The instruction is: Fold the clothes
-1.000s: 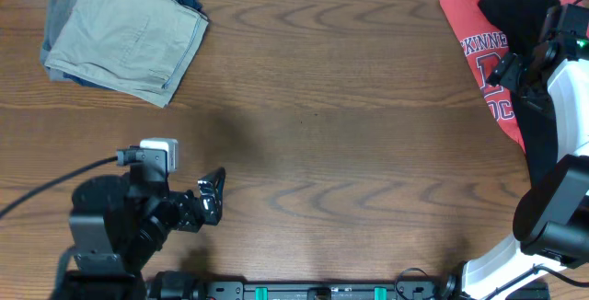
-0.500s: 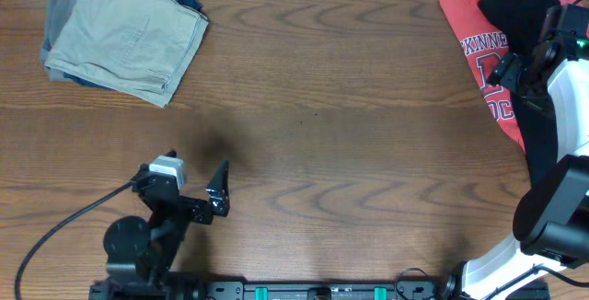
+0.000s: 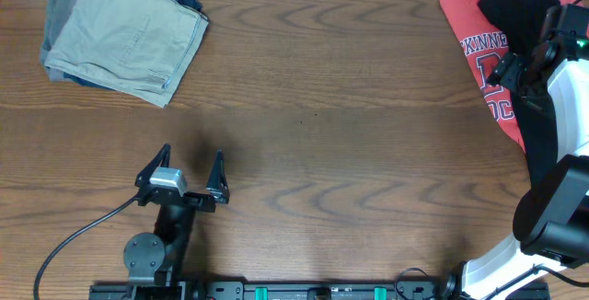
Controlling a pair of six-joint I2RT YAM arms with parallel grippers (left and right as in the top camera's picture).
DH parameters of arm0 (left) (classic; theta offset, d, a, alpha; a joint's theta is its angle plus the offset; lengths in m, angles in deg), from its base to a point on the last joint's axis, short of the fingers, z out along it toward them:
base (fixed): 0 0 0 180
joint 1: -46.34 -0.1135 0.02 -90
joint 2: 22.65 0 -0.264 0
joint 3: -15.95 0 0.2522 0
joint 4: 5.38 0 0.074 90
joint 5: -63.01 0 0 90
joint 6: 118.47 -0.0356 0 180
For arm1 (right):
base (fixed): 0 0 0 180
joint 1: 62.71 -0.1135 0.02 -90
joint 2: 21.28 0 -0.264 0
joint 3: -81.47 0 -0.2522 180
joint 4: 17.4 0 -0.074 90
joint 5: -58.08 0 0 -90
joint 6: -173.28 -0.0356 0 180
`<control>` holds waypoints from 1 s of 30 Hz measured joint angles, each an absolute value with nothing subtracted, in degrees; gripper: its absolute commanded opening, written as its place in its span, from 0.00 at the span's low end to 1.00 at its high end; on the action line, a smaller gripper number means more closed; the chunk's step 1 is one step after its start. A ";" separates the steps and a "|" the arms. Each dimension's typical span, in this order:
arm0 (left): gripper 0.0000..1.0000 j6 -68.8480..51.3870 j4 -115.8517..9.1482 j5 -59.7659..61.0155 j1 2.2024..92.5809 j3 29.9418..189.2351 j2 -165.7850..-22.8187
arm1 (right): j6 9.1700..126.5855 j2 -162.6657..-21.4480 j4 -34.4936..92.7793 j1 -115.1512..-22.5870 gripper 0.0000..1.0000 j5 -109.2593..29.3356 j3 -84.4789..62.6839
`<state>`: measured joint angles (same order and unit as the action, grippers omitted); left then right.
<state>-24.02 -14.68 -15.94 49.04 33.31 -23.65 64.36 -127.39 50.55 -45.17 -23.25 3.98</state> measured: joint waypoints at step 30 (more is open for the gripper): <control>0.98 -23.80 -20.56 -24.42 49.04 30.60 -23.28 | 64.34 -127.39 50.55 -45.17 0.99 -23.25 3.98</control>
